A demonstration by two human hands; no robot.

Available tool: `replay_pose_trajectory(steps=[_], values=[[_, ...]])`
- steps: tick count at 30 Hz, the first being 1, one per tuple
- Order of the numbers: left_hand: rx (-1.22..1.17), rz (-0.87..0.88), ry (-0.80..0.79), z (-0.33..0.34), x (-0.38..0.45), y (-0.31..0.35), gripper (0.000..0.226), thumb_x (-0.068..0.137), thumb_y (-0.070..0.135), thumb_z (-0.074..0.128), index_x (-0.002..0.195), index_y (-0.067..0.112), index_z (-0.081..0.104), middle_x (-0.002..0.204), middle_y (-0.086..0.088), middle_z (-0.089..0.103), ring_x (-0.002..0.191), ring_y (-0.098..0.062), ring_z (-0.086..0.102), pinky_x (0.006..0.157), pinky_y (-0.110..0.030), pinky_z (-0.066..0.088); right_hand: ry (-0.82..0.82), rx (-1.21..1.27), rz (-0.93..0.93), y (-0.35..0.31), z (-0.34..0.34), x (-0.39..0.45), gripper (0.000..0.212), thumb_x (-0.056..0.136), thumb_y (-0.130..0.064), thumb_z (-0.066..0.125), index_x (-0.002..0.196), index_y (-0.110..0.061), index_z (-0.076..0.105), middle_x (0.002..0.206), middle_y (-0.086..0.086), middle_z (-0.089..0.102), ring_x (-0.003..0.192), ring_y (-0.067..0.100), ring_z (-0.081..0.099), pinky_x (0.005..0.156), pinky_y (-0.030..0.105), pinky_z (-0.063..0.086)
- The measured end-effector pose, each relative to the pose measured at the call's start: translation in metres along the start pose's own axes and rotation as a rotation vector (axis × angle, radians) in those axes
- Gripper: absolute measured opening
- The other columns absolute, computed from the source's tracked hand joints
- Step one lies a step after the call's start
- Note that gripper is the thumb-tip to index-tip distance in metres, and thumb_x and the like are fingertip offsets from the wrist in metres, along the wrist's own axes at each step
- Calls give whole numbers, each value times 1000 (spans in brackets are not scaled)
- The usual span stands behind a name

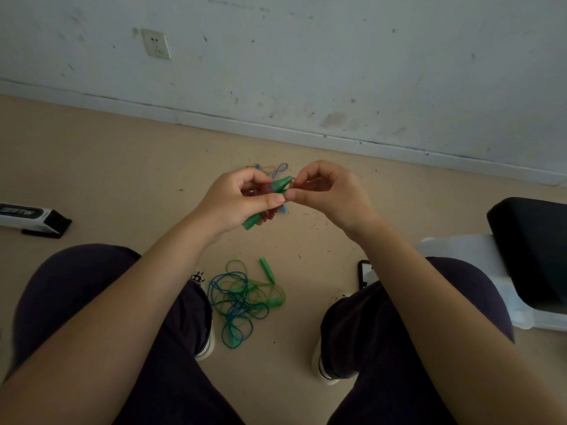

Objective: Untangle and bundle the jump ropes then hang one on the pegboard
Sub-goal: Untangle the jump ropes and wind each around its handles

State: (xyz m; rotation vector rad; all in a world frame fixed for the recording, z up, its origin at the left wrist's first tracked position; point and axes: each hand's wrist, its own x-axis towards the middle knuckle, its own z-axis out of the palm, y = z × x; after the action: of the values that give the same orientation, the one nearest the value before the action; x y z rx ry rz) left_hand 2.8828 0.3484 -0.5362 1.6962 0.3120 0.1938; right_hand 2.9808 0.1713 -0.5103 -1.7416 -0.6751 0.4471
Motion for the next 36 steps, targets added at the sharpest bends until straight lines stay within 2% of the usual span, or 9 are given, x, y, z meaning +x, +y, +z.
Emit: replay_pose_trajectory(steps=[3,6,10,15,18,22,27,32,36], values=[[47,-16,7,1,0,0,37,67,35,86,96,20,70,86,-6,76,75,-22,71,72,-42,58,31,-22,-21,0,0,1,9,81,-8,78,84,-8,70,78,0,73,71,6,66,68,21,54],[133,-63,95,5,3,-1,23,77,26,85,91,20,68,75,3,75,60,-13,69,57,-33,57,88,-65,-66,3,3,1,12,85,-5,73,79,-14,67,66,-16,64,61,-7,56,62,9,43],[140,-111,166,12,8,-1,17,83,23,79,91,15,66,69,2,74,54,-12,65,48,-28,51,153,-96,-41,4,7,5,10,90,-7,67,84,-15,65,74,-5,66,67,1,59,67,19,49],[145,-91,-27,11,6,4,15,87,22,74,90,35,70,73,4,76,59,-11,69,49,-25,52,339,24,133,13,-3,13,11,96,-13,58,87,-14,63,74,-1,65,70,11,64,69,31,54],[61,-84,-112,7,3,7,18,89,18,74,95,35,71,80,-1,77,69,-20,74,52,-27,54,324,122,204,18,-4,16,13,97,-18,57,86,-13,64,76,1,65,69,13,63,69,34,52],[-4,-124,-80,1,1,4,20,89,17,74,106,25,70,82,-3,78,70,-22,74,52,-28,56,206,156,183,18,-4,17,19,84,-35,63,80,-17,66,69,-4,65,66,15,63,62,31,51],[73,-165,-53,-2,1,-4,34,82,35,81,112,27,68,101,-6,76,88,-22,74,85,-40,59,68,66,121,19,4,14,16,84,-34,70,69,-27,68,64,-4,65,64,16,61,61,29,51],[38,-177,-108,-1,1,-3,39,71,36,73,109,34,66,90,-2,77,78,-22,75,75,-41,60,67,100,134,16,6,14,23,93,-29,65,72,-18,67,66,-4,65,65,16,61,63,31,51],[82,-172,-132,2,1,-4,43,73,51,79,99,19,72,70,4,72,63,-15,69,57,-31,56,61,167,128,12,5,13,23,88,-29,73,72,-17,61,67,0,64,64,16,60,62,30,51]])
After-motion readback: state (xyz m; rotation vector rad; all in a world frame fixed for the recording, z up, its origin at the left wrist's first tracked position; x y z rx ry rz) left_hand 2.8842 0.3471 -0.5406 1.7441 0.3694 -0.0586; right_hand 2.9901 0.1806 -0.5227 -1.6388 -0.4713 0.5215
